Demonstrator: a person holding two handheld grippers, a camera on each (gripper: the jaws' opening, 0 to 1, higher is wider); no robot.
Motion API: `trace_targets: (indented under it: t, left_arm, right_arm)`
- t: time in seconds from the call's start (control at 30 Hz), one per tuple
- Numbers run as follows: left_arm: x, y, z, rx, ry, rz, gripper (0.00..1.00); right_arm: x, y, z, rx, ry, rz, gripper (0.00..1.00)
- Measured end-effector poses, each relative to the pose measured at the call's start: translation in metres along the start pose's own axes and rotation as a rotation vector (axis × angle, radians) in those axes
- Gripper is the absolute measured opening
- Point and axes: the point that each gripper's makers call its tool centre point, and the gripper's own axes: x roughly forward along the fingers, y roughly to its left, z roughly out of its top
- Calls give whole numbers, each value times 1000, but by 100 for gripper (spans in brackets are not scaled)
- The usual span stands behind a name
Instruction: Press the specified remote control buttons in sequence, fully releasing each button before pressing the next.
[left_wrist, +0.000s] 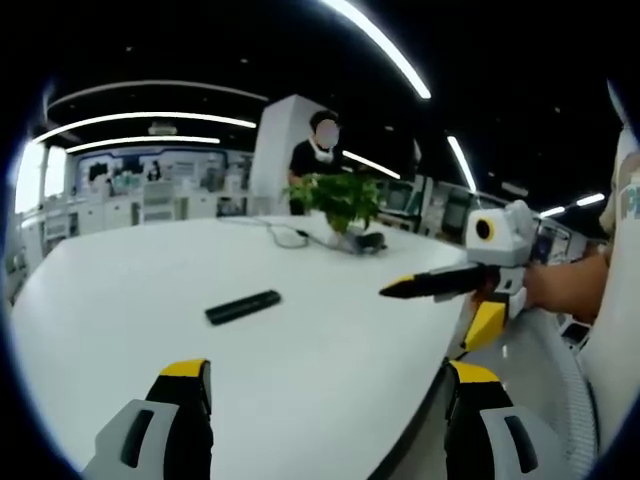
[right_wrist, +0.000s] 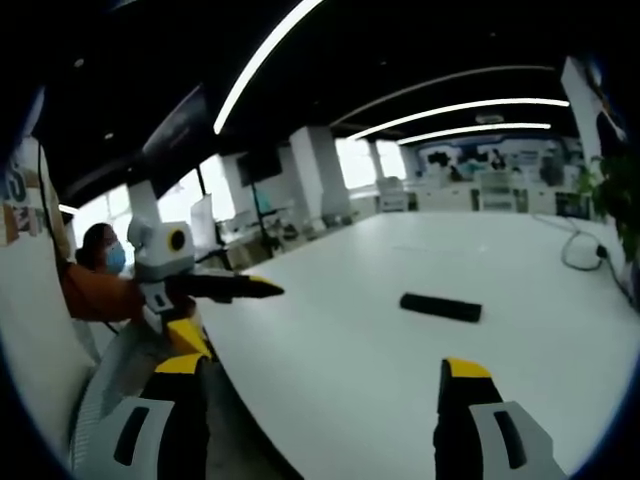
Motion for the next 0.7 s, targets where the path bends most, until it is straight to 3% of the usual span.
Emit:
trace_targets:
  t: [0.27,0.7]
  left_arm:
    - [3,1,6,-1,-6,-10,99]
    - [7,8,28,28,-32,-23,99]
  right_arm:
    - [-2,-3,7,8,-17,4,94]
    - [-6,-7,35,-18,-63,6,94]
